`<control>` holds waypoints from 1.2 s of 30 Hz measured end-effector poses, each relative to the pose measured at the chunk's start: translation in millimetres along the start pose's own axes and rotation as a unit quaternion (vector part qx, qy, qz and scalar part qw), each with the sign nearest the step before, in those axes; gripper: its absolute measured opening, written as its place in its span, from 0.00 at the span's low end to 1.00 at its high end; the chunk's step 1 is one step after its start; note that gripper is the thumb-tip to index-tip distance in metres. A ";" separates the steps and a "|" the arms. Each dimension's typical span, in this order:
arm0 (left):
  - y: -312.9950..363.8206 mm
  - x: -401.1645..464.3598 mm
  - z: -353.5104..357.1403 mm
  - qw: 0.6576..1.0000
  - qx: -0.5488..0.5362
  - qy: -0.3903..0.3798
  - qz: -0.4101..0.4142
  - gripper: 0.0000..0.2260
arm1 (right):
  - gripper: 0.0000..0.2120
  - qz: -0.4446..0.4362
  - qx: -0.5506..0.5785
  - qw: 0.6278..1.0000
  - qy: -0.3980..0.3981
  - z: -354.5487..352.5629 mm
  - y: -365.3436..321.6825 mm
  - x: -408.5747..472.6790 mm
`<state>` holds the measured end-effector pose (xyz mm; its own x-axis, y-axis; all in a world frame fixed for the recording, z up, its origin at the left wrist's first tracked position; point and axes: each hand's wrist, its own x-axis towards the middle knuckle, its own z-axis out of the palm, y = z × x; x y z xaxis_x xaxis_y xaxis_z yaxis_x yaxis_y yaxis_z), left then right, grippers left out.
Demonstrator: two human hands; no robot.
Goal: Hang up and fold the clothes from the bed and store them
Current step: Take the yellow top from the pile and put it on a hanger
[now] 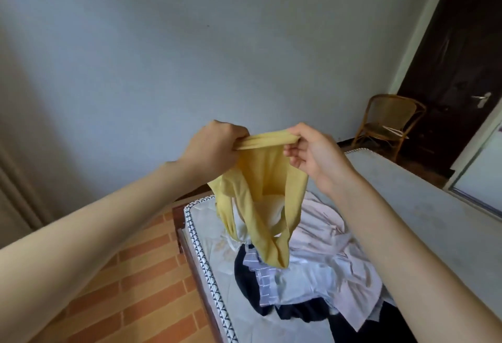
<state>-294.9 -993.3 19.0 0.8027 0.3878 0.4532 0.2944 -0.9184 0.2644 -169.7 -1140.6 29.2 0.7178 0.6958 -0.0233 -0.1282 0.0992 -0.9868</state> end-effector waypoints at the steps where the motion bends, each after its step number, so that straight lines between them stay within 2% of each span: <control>1: -13.5 -4.7 -7.1 1.000 0.006 0.008 -0.011 0.16 | 0.07 -0.001 0.002 1.000 -0.005 17.5 2.3 4.1; 8: -119.2 -48.7 -47.4 0.994 0.048 0.029 -0.097 0.17 | 0.08 0.007 0.035 0.999 -0.017 149.3 34.4 27.9; 12: -177.2 -68.9 -62.7 0.991 0.062 0.030 -0.113 0.17 | 0.08 0.014 0.049 0.999 -0.014 215.5 55.6 36.9; 20: -281.2 -90.1 -77.7 0.982 0.062 0.052 -0.169 0.17 | 0.07 0.059 0.010 0.995 -0.077 308.6 88.2 74.3; 29: -392.5 -58.2 -52.9 0.974 0.063 0.071 -0.207 0.20 | 0.07 0.086 0.002 0.991 -0.105 379.2 134.5 177.4; 36: -473.0 25.4 -44.4 0.972 0.066 0.060 -0.216 0.19 | 0.06 0.105 -0.002 0.982 -0.159 424.4 128.0 289.3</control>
<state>-436.7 -545.5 -56.8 0.5256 0.7383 0.4226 0.6607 -0.6672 0.3440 -268.9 -624.7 -35.8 0.4259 0.8876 -0.1756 -0.2465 -0.0729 -0.9664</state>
